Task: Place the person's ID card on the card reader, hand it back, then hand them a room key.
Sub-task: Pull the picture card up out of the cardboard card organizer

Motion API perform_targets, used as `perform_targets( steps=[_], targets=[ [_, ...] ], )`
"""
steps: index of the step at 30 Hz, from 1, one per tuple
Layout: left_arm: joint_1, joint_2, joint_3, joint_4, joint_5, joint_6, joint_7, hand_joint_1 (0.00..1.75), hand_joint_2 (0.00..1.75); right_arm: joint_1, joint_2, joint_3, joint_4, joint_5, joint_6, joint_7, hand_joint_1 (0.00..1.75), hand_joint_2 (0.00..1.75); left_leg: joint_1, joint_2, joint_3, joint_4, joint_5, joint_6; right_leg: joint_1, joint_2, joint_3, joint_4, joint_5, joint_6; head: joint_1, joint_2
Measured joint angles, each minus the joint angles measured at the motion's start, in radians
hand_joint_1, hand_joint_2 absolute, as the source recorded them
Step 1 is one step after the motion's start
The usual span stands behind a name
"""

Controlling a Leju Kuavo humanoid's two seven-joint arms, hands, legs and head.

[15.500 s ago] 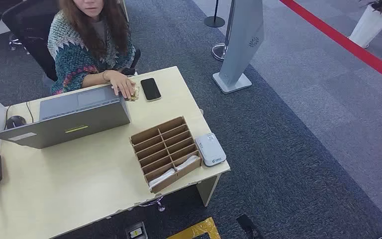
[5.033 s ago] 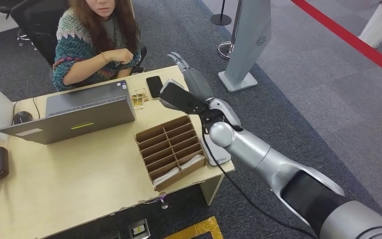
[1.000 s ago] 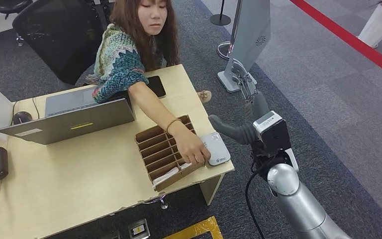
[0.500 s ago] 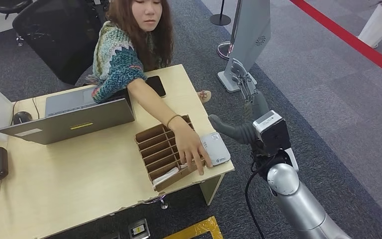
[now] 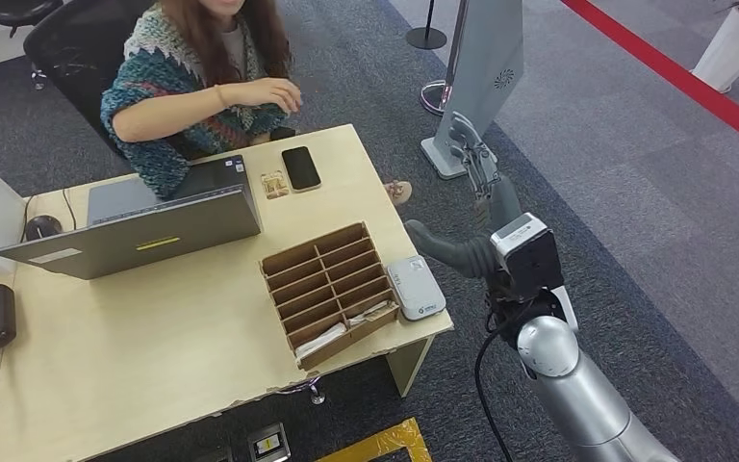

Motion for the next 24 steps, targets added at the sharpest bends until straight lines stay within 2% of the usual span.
perform_targets(
  steps=[6, 13, 19, 24],
  targets=[
    [0.001, 0.0, 0.0, 0.0, 0.003, 0.004, 0.0, 0.0, 0.0, 0.011, -0.004, -0.005, -0.03, -0.026, 0.006, -0.017, 0.0, 1.75, 0.0, 0.0, 0.0, 0.0, 0.0, 0.0, 0.0, 0.0, 0.0, 0.0, 0.0, 0.0, 0.0, 0.0],
    [0.008, 0.0, 0.0, 0.0, 0.018, 0.011, -0.01, 0.0, 0.0, 0.04, -0.007, -0.002, -0.052, -0.064, 0.112, 0.009, 0.0, 1.75, 0.0, 0.0, 0.0, 0.0, 0.0, 0.0, 0.0, 0.0, 0.0, 0.0, 0.0, 0.0, 0.0, 0.0],
    [0.011, 0.0, 0.0, 0.0, 0.021, 0.011, -0.011, 0.0, 0.0, 0.061, -0.018, 0.03, -0.06, 0.039, 0.195, 0.092, 0.0, 1.75, 0.0, 0.0, 0.0, 0.0, 0.0, 0.0, 0.0, 0.0, 0.0, 0.0, 0.0, 0.0, 0.0, 0.0],
    [0.011, 0.0, 0.0, 0.0, 0.021, 0.01, -0.011, 0.0, 0.0, 0.064, -0.024, 0.042, -0.063, 0.084, 0.206, 0.121, 0.0, 1.75, 0.0, 0.0, 0.0, 0.0, 0.0, 0.0, 0.0, 0.0, 0.0, 0.0, 0.0, 0.0, 0.0, 0.0]
  ],
)
